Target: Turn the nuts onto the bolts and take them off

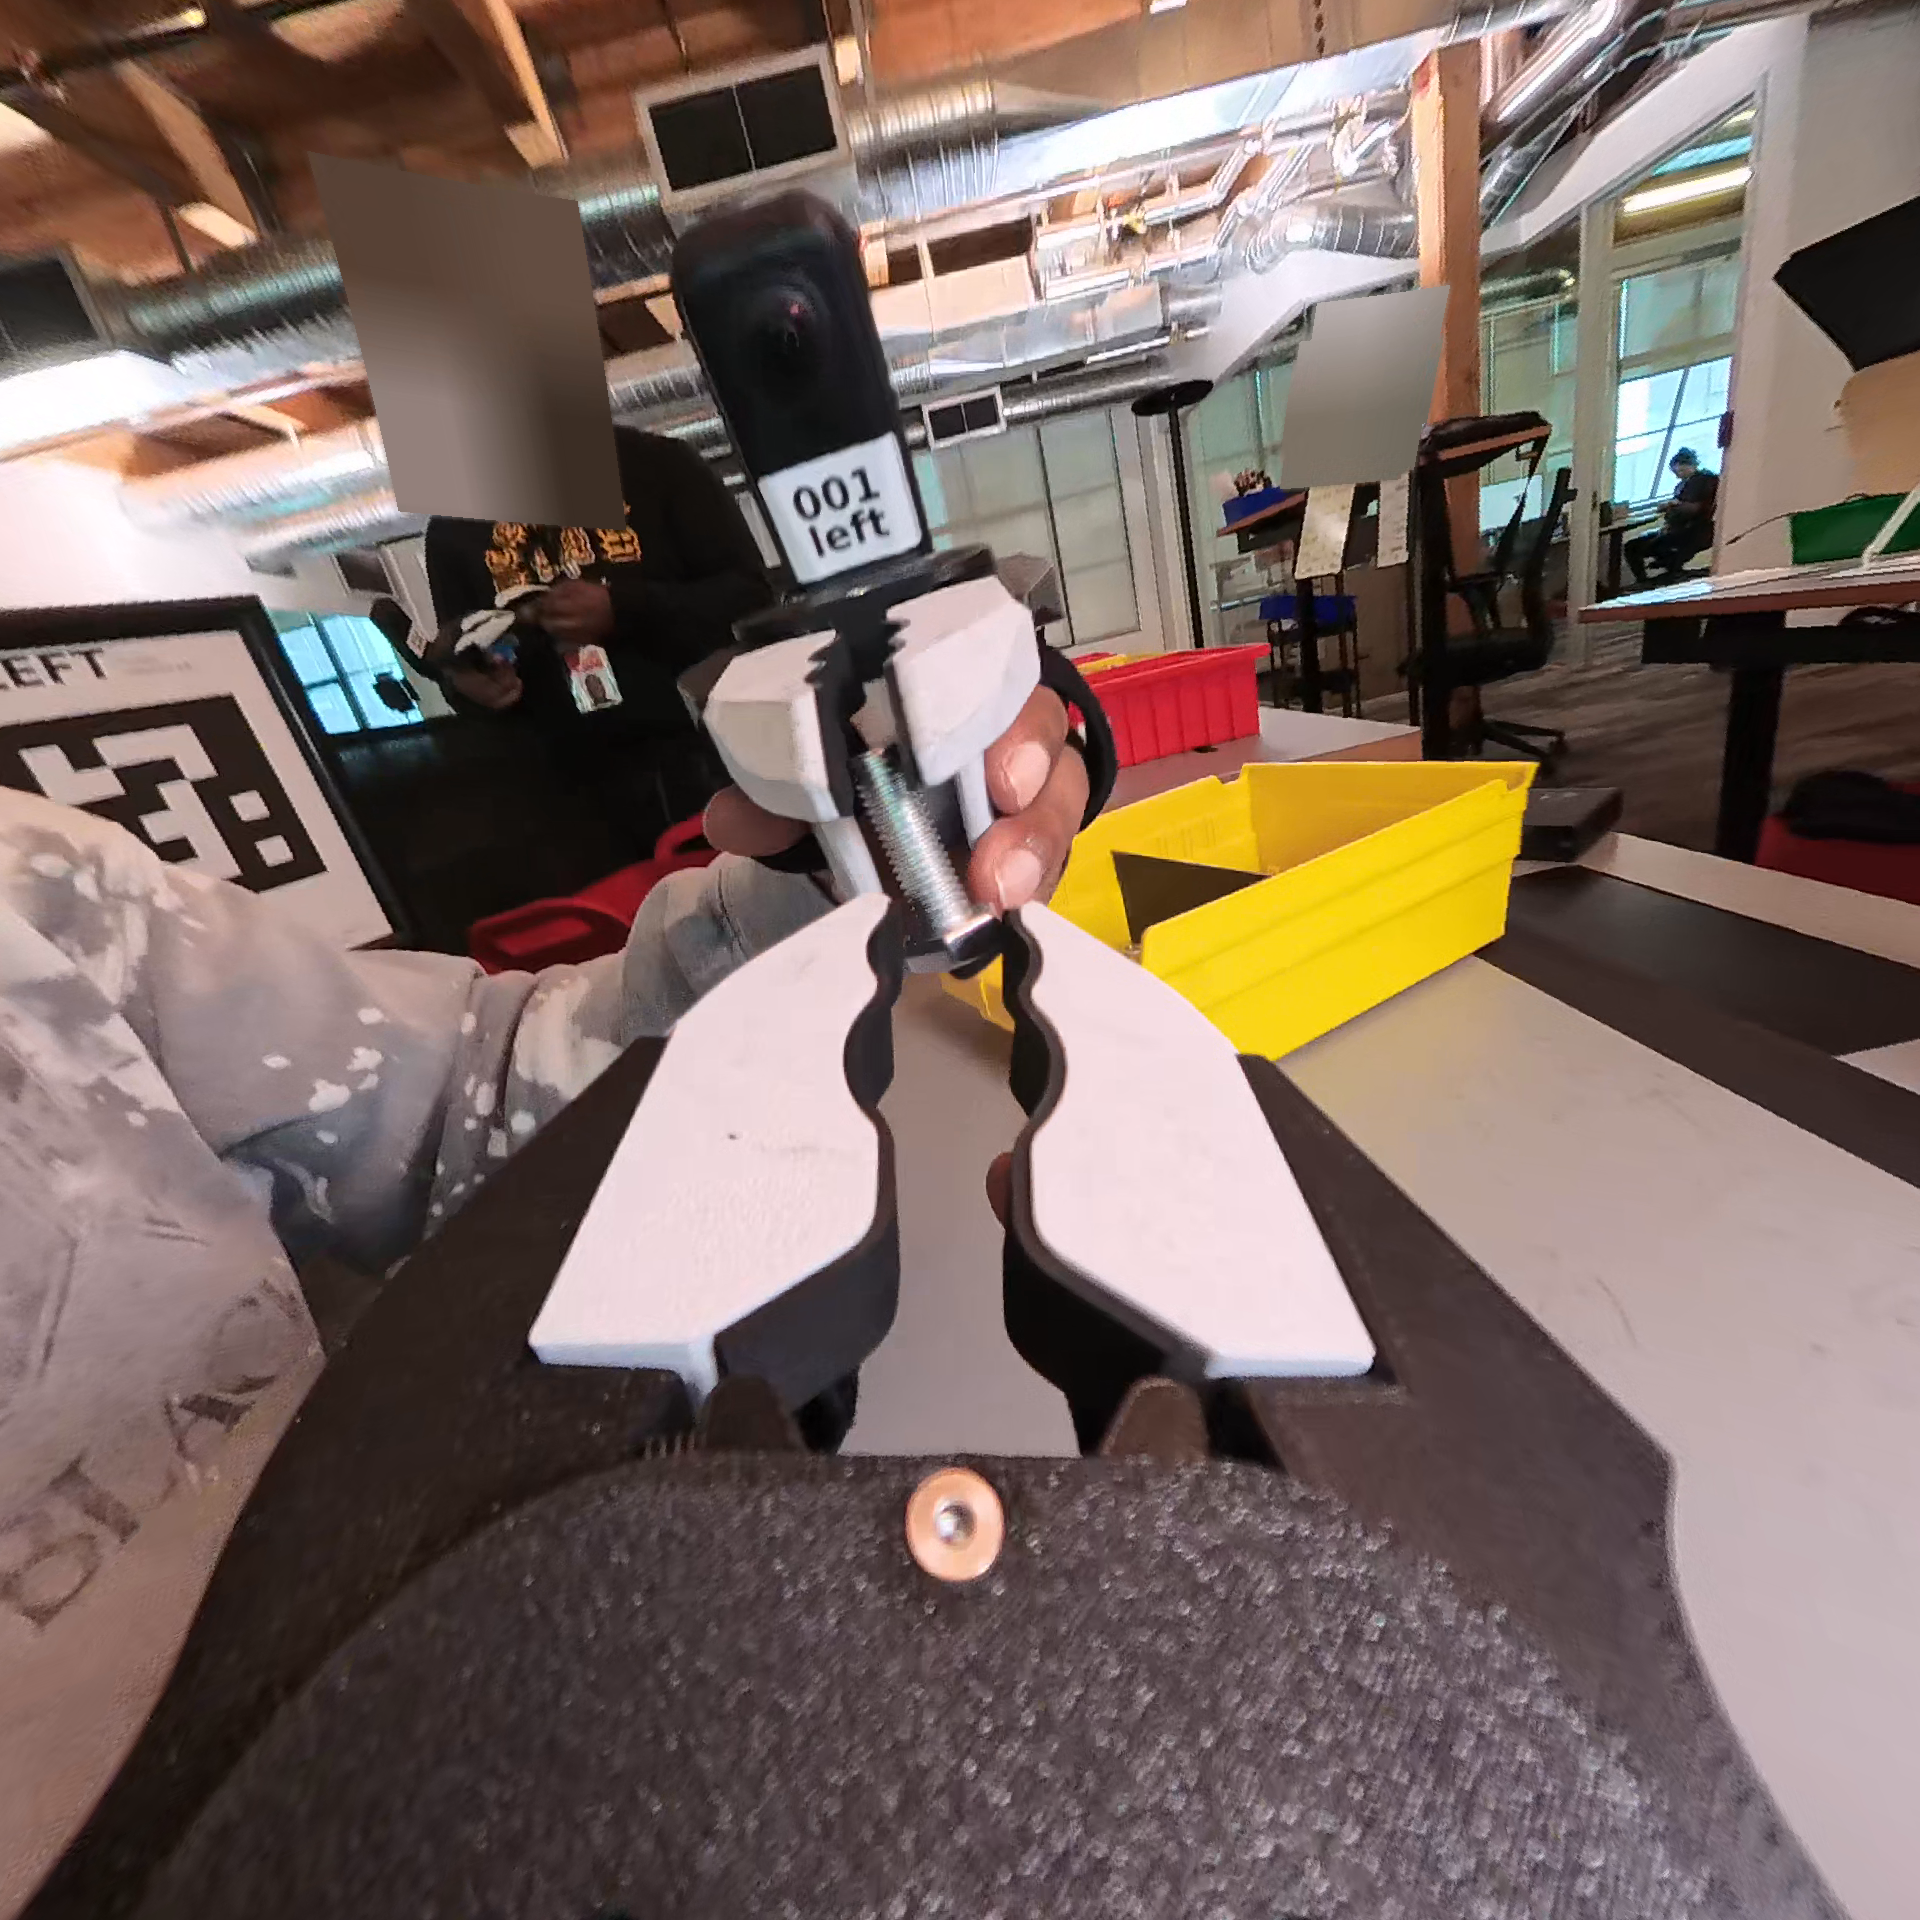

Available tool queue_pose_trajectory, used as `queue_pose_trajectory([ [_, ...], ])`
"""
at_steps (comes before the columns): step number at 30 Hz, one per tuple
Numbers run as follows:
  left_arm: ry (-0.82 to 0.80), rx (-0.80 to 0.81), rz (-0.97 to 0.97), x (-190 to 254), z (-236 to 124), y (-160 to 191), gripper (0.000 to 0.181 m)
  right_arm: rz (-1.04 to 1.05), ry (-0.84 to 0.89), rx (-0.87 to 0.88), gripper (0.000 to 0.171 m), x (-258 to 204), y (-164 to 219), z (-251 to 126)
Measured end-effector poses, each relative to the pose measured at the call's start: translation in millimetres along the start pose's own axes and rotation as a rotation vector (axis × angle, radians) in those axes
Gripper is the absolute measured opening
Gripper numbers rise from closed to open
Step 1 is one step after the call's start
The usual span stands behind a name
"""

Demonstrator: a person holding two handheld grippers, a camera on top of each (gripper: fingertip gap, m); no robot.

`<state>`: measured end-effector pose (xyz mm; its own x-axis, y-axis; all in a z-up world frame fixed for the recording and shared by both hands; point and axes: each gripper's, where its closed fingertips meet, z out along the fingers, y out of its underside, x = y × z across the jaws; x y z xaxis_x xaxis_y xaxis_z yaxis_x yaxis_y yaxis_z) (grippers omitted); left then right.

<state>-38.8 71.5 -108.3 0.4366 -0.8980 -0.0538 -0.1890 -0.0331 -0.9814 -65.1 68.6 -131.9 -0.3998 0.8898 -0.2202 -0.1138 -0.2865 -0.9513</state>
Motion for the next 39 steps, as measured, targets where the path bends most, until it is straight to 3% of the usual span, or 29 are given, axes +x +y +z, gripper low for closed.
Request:
queue_pose_trajectory([
  [10,0.124,-0.023,-0.123,6.9,1.5,10.9,0.01,-0.203,-0.026,-0.167,0.024,-10.0,20.3,0.8],
  [36,0.087,0.093,-0.169,-4.4,6.0,0.7,0.01,-0.182,0.056,-0.107,0.018,-0.2,12.0,-0.6],
  [39,0.029,0.098,-0.157,-10.0,-2.5,-5.7,0.021,-0.167,0.06,-0.083,0.018,0.4,7.0,-3.2],
])
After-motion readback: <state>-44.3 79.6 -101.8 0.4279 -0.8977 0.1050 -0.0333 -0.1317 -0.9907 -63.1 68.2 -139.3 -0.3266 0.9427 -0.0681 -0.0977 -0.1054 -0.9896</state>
